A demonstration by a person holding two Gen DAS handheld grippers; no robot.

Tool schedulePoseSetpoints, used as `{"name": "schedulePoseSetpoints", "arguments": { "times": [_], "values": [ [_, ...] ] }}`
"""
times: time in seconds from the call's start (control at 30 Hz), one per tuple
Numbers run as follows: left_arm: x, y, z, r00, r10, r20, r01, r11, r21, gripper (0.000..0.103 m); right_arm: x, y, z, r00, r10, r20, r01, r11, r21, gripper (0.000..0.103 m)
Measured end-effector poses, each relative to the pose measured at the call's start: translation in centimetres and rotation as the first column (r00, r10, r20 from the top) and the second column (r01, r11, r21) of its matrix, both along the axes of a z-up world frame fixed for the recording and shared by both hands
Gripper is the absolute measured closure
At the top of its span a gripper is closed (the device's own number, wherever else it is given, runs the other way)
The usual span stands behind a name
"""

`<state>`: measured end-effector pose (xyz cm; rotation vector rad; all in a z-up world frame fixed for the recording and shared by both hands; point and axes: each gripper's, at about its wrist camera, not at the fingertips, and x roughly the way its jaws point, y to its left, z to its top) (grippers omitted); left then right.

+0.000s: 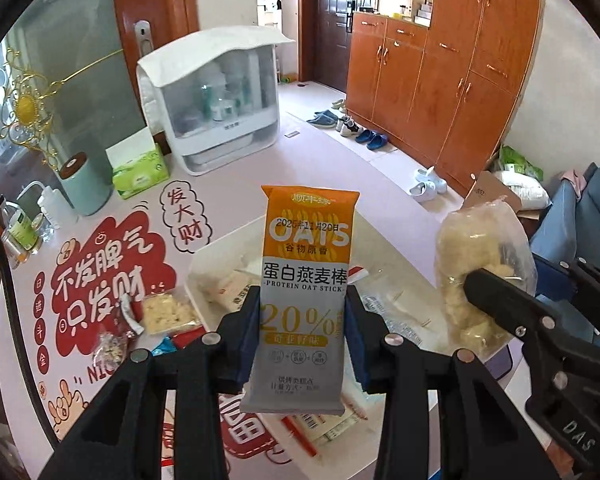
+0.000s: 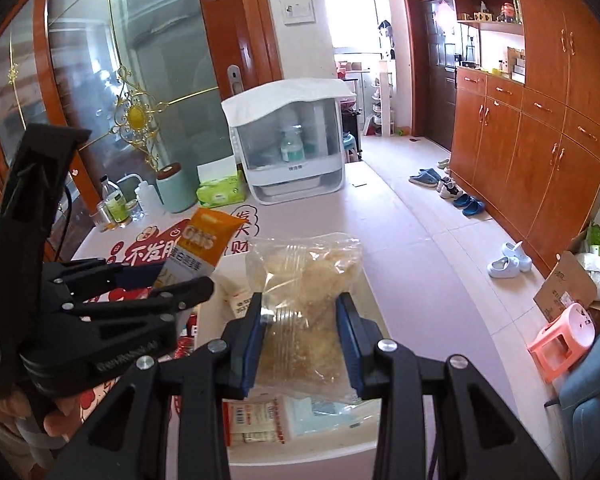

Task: Organize snacks
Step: 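Carry the OATS bar and cracker bag into the tray and open both grippers, then move both grippers back over the remaining snacks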

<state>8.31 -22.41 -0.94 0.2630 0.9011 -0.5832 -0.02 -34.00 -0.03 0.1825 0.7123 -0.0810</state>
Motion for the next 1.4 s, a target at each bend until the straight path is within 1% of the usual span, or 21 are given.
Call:
{"name": "schedulePoseSetpoints", "arguments": {
  "times": [0.1,0.4,0.57,0.67,0.7,0.73,0.77,0.83,0.93,1.17,1.4],
  "values": [
    [0.1,-0.8,-0.1,1.0,0.002,0.003,-0.002,1.0,0.007,0.065,0.2,-0.8,-0.3,1.0,-0.001,-0.007,0.001,1.0,0.003,0.067],
    [1.1,-0.8,-0.3,0.999,0.048,-0.002,-0.048,0.999,0.025,0.065,1.7,-1.9,-1.7,0.999,-0.001,-0.049,0.002,1.0,0.014,0.067],
    [1.1,-1.3,-0.7,0.999,0.048,-0.005,-0.047,0.998,0.042,0.065,2.0,-2.3,-2.4,0.997,0.0,-0.072,0.001,1.0,0.015,0.067],
    [1.1,-1.7,-0.9,0.999,0.047,0.01,-0.048,0.997,0.059,0.062,2.1,-2.4,-2.7,0.996,0.002,-0.087,-0.001,1.0,0.015,0.066],
    [1.0,-1.7,-1.0,0.998,0.053,0.022,-0.055,0.996,0.064,0.061,2.1,-2.5,-2.7,0.996,0.002,-0.092,0.0,1.0,0.018,0.066],
    [0.9,-1.7,-1.0,0.998,0.059,0.03,-0.061,0.996,0.067,0.048,2.1,-2.5,-2.8,0.996,0.003,-0.095,-0.001,1.0,0.022,0.066],
    [0.9,-1.7,-1.1,0.997,0.066,0.034,-0.068,0.995,0.069,0.027,2.0,-2.5,-2.8,0.995,0.009,-0.095,-0.006,1.0,0.03,0.066],
    [0.9,-1.3,-1.0,0.993,0.101,0.055,-0.104,0.992,0.064,0.015,2.0,-2.5,-2.9,0.995,0.014,-0.1,-0.011,0.999,0.037,0.059],
    [1.0,-0.8,-1.3,0.993,0.111,0.036,-0.113,0.991,0.065,0.014,1.7,-2.4,-3.1,0.994,0.009,-0.106,-0.006,1.0,0.031,0.051],
    [0.6,0.9,-2.1,0.991,0.133,0.008,-0.134,0.988,0.081,0.014,1.2,-2.1,-3.8,0.992,0.008,-0.127,-0.003,0.999,0.037,0.051],
    [-0.4,3.1,-2.0,0.989,0.146,0.011,-0.146,0.985,0.092,0.014,1.1,-1.1,-4.1,0.99,0.0,-0.142,0.006,0.999,0.042,0.051]
  ]
}}
